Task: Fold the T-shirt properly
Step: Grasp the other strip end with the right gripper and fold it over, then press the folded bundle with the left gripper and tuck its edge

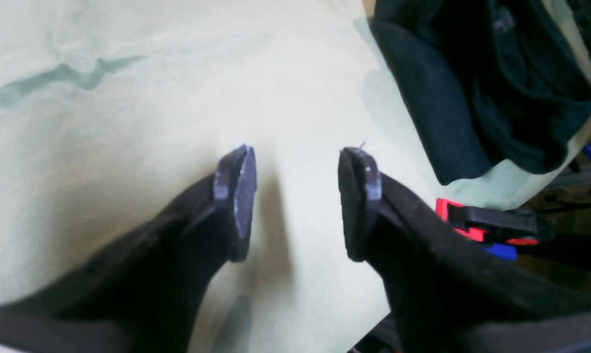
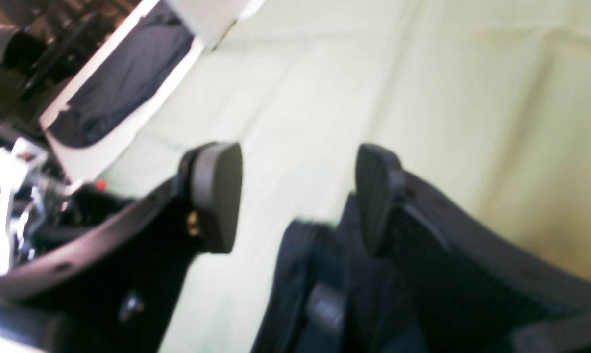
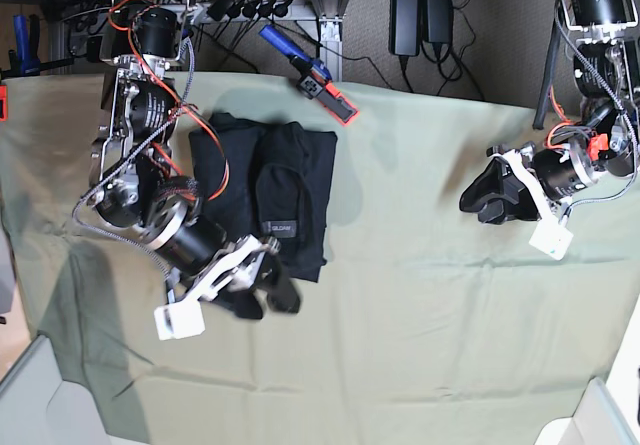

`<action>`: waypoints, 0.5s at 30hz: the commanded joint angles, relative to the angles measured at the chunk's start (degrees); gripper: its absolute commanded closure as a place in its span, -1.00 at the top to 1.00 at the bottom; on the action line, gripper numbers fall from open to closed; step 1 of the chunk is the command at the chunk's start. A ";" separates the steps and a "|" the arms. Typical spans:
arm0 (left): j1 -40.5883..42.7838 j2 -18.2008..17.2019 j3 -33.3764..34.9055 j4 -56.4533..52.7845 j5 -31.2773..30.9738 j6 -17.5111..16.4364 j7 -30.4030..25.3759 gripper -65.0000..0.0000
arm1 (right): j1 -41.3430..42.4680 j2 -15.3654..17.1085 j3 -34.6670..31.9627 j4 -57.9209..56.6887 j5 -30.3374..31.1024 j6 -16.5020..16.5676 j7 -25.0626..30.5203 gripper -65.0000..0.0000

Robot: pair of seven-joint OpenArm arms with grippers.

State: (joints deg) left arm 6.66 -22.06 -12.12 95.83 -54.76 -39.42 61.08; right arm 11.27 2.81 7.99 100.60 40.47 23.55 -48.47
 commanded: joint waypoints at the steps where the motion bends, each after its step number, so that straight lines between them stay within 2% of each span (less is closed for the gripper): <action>1: -0.76 -0.81 -0.33 0.72 -1.18 -0.58 -0.79 -0.06 | 2.12 0.07 1.01 0.96 -0.22 5.38 1.51 0.14; 4: -0.76 -0.81 -0.33 0.74 -1.20 -0.58 -0.76 -0.06 | 3.52 0.46 3.37 0.96 -3.26 5.38 1.57 0.14; 8: -0.76 -0.79 -0.33 1.14 -3.48 -0.58 0.50 -0.09 | 3.63 3.04 5.35 0.94 -7.21 5.35 3.17 0.11; 9: -0.76 -0.76 -0.28 1.86 -4.39 -0.58 1.20 -0.16 | 3.65 3.89 5.42 0.83 -9.20 5.35 4.22 -0.05; 10: -0.74 -0.76 -0.04 2.99 -4.22 -0.58 1.57 -0.31 | 3.63 4.79 5.42 0.66 -11.10 5.33 5.18 -0.35; 11: -0.74 -0.74 0.42 4.46 -3.13 -0.58 1.29 -0.52 | 3.63 5.75 5.40 0.33 -12.35 5.31 5.44 -0.74; 12: -0.76 -0.66 1.11 6.16 -1.55 -0.58 0.48 -0.66 | 3.63 6.78 5.40 -0.07 -13.29 5.31 5.42 -1.00; 15: -0.81 -0.61 5.07 12.57 2.78 -0.58 -2.75 -0.91 | 3.65 10.05 5.40 -3.02 -14.80 5.27 5.66 -1.00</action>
State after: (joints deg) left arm 6.63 -22.06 -6.66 107.39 -50.70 -39.29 59.64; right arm 13.67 12.12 13.15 96.68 25.30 23.73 -44.31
